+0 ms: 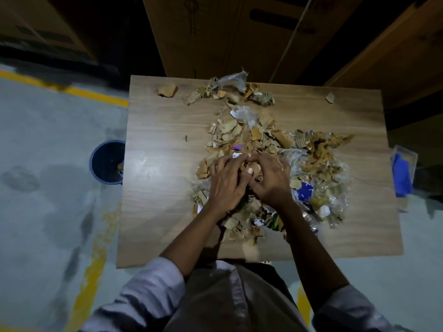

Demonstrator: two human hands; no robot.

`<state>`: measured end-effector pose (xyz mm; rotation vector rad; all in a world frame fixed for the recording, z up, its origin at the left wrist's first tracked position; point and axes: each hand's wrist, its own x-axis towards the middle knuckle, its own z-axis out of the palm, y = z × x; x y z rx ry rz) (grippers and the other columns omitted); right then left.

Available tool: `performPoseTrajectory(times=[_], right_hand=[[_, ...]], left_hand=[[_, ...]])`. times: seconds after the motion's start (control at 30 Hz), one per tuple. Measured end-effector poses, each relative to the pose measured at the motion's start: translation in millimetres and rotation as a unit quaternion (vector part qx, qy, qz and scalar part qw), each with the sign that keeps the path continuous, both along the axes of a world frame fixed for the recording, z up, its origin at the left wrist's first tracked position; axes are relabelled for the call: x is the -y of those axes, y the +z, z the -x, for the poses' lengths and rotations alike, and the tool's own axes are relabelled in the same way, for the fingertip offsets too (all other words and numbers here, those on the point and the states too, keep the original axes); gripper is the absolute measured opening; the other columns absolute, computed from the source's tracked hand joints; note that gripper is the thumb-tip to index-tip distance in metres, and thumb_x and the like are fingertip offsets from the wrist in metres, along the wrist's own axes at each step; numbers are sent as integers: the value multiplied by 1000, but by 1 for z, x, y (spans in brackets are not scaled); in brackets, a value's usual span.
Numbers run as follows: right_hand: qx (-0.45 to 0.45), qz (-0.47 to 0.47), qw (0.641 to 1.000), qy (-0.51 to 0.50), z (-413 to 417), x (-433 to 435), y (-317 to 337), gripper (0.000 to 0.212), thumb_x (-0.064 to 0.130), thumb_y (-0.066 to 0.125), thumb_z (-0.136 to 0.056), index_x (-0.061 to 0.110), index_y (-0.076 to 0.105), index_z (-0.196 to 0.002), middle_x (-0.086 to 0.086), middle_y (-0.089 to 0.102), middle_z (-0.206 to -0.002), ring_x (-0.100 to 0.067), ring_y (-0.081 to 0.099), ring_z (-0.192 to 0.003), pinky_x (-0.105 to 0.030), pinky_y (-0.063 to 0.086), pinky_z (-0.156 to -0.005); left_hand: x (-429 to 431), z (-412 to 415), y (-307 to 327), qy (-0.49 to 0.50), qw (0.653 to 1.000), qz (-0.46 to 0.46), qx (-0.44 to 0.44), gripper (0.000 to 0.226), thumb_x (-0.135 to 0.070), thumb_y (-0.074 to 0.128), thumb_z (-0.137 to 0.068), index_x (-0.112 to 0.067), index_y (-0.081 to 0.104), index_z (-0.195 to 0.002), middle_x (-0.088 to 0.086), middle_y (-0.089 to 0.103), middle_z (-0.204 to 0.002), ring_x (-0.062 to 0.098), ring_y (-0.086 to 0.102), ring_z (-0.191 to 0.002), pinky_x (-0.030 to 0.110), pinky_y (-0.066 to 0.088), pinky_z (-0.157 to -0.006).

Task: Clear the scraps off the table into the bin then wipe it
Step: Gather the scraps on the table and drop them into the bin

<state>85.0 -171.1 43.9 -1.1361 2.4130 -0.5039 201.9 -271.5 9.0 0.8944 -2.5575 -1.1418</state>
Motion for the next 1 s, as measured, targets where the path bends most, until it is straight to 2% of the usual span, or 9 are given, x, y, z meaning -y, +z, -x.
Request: performPoseTrajectory(times=[0.1,0.27,0.43,0.57,0.67,0.77,0.87,0.93,1.0], right_hand=[[45,2,999,6,6,16,11,31,49,52,-93,33,48,-119,12,65,-124,-18,60,-121,-56,22,-117],[18,61,997,-32,17,60,21,23,42,59,-92,35,55,-114,13,52,-147,-13,44,-136,-52,22,-116],[-66,70,994,-59,49,146,-5,58,63,60,-85,40,50,-137,3,41,-156,-23,33,-145,-64,32,-111],[-71,-20,991,-110,83,209,-39,90,83,64,-70,58,28,-149,-3,-7,-171,-43,-6,-155,-82,3,-109],[-23,-44,985,-165,109,239,-58,106,90,66,-62,62,17,-152,-11,-28,-167,-51,-26,-149,-86,-4,-104],[11,-86,986,-140,117,253,-75,105,92,65,-59,65,19,-149,-11,-21,-169,-53,-18,-150,-88,1,-104],[-45,-157,985,-57,101,259,-81,82,84,60,-74,63,28,-146,-8,0,-171,-50,-3,-153,-85,6,-107],[-105,-148,983,-39,84,253,-85,60,67,53,-91,56,34,-147,-9,16,-167,-45,12,-151,-77,13,-113],[-125,-102,986,-43,69,239,-84,44,51,46,-102,44,45,-146,-12,32,-158,-38,27,-144,-60,26,-117]], left_hand=[[14,2,-1,10,1000,-18,-16,58,-57,28,-104,-23,57,-142,-4,59,-142,20,38,-132,49,32,-108],[56,5,5,109,991,54,-60,43,-52,40,-103,-29,70,-124,-9,60,-140,21,42,-134,45,27,-104],[154,19,-21,192,979,64,26,60,-69,40,-94,-35,57,-139,-3,46,-155,26,30,-144,50,27,-111],[223,30,-49,254,964,20,74,84,-78,54,-85,-42,30,-157,14,3,-172,42,-5,-156,61,0,-122],[262,39,-69,255,964,-28,64,94,-81,56,-82,-46,17,-160,16,-10,-171,43,-18,-155,60,-11,-122],[271,56,-78,191,979,-25,68,88,-79,46,-88,-43,15,-162,12,-2,-173,39,-15,-156,56,-12,-124],[247,82,-81,111,992,-17,54,80,-71,35,-94,-34,18,-163,4,10,-173,31,-6,-159,52,-8,-126],[221,95,-80,94,995,-27,31,76,-67,33,-96,-29,27,-161,2,22,-170,27,5,-158,49,1,-127],[195,99,-73,118,992,-51,-4,70,-65,32,-96,-27,39,-155,5,37,-160,27,21,-150,46,16,-122]])
